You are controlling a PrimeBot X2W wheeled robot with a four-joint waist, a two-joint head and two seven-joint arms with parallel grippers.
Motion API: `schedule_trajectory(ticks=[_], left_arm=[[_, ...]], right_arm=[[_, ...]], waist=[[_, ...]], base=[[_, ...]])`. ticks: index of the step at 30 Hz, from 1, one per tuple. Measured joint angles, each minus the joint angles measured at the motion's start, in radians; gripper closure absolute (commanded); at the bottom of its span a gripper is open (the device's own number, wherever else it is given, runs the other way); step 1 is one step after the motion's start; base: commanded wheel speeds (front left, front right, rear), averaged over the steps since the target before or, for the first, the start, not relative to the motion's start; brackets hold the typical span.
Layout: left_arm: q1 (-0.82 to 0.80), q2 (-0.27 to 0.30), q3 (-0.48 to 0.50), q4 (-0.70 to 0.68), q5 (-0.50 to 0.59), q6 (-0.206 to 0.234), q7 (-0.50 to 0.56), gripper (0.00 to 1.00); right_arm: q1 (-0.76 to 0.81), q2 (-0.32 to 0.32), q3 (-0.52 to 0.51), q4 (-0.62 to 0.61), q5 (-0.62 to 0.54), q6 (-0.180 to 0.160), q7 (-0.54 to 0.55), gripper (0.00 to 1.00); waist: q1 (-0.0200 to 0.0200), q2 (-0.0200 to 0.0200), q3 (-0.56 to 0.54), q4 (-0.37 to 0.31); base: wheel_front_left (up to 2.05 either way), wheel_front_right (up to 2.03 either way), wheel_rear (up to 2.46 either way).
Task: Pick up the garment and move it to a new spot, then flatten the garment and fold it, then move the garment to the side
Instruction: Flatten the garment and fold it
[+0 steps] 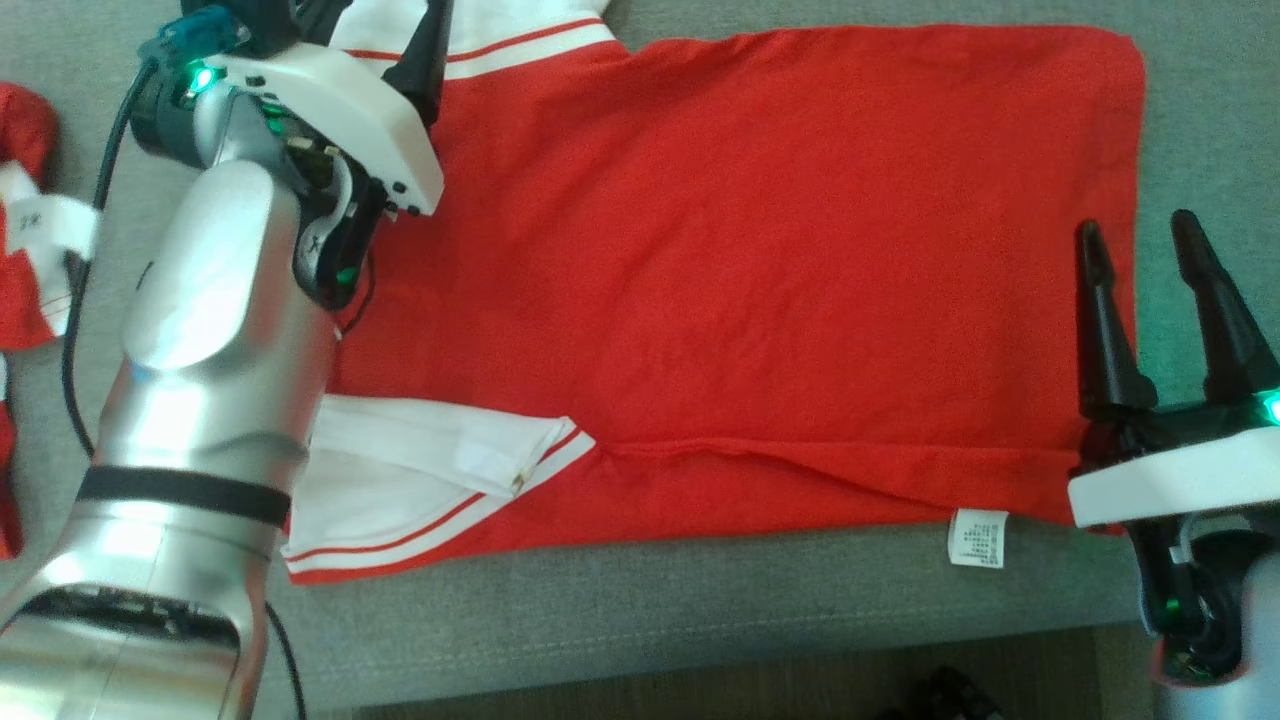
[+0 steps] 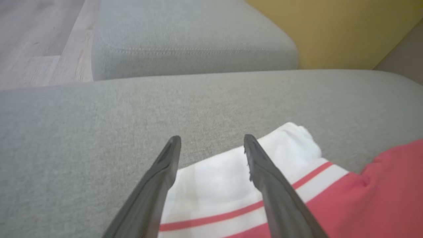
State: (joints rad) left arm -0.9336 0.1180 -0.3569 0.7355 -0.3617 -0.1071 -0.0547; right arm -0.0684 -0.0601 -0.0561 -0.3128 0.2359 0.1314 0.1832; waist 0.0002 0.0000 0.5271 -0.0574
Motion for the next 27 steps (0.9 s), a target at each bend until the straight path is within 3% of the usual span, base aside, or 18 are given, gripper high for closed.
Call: schedule_trajectory(ticks=[14, 15, 16, 17, 27], left_arm=[[-0.159, -0.002, -0.117, 0.277, 0.034, -0.017, 0.166, 0.00], [-0.172, -0.003, -0.119, 0.293, 0.034, -0.019, 0.185, 0.05], [-0.182, -0.004, -0.121, 0.306, 0.034, -0.023, 0.200, 0.70], [-0.188, -0.004, -0.124, 0.310, 0.034, -0.023, 0.203, 1.00], [-0.150, -0.012, -0.143, 0.359, 0.035, 0.022, 0.050, 1.00]], right_arm=[[-0.002, 0.010, 0.012, 0.032, 0.021, 0.000, -0.007, 0.00], [-0.002, 0.010, 0.016, 0.032, 0.021, 0.000, -0.007, 0.00], [-0.002, 0.011, 0.020, 0.032, 0.024, 0.000, -0.007, 0.00], [-0.002, 0.012, 0.020, 0.032, 0.028, 0.000, -0.007, 0.00], [-0.007, 0.011, -0.048, 0.066, 0.037, 0.000, 0.002, 0.00]], waist=[[-0.0002, 0.0000, -0.003, -0.015], [-0.0002, 0.0001, -0.004, -0.018], [-0.0002, 0.0001, -0.004, -0.021], [-0.0002, 0.0001, -0.005, -0.025], [-0.0002, 0.0000, -0.037, -0.027]], base=[[0.00, 0.00, 0.00], [0.00, 0.00, 0.00], [0.00, 0.00, 0.00], [0.00, 0.00, 0.00], [0.00, 0.00, 0.00]])
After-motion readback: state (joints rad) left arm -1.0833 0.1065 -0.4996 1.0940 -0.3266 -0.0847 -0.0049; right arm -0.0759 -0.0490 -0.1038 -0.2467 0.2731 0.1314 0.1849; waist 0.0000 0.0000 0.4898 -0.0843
